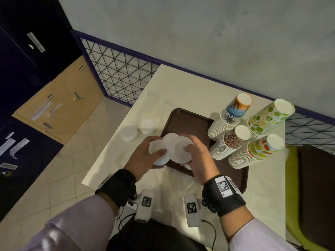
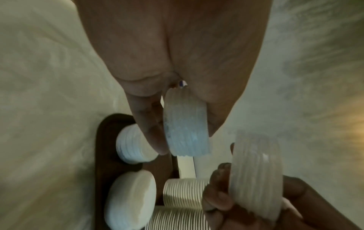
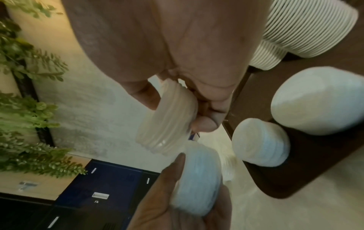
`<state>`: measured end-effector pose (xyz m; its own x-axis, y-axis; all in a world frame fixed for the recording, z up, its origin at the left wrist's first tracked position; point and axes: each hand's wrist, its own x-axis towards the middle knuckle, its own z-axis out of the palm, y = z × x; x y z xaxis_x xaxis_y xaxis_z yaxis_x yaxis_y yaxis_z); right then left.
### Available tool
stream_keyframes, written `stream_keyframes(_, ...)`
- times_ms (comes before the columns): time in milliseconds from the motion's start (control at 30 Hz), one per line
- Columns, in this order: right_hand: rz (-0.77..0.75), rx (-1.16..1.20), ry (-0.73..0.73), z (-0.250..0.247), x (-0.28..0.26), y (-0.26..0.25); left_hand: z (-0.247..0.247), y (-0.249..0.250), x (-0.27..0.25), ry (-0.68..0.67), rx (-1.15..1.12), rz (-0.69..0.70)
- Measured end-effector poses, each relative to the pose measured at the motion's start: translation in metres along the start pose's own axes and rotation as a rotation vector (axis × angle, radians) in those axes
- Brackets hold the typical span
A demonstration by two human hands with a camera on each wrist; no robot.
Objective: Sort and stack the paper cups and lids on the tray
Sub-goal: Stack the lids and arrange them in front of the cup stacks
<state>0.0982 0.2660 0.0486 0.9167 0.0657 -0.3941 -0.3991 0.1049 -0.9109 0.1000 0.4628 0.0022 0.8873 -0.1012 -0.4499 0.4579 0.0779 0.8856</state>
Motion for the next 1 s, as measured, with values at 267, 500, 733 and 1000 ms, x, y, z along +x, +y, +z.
stream_keyframes(267,0.02,0.071,0.084,-0.036,-0.016,0.007,0.073,0.008,-0.012,-0.021,-0.103,-0.134)
stream_keyframes(500,-0.117,-0.106,0.216,-0.048,-0.022,0.009,0.112,0.017,-0.021,-0.054,-0.102,-0.153)
stream_keyframes(733,-0.164,-0.1,0.237,-0.056,-0.031,0.002,0.132,0.02,-0.026,-0.061,-0.084,-0.192)
stream_keyframes(1000,0.024,0.013,0.128,-0.061,-0.031,0.014,0.122,0.011,-0.022,-0.053,-0.057,-0.108)
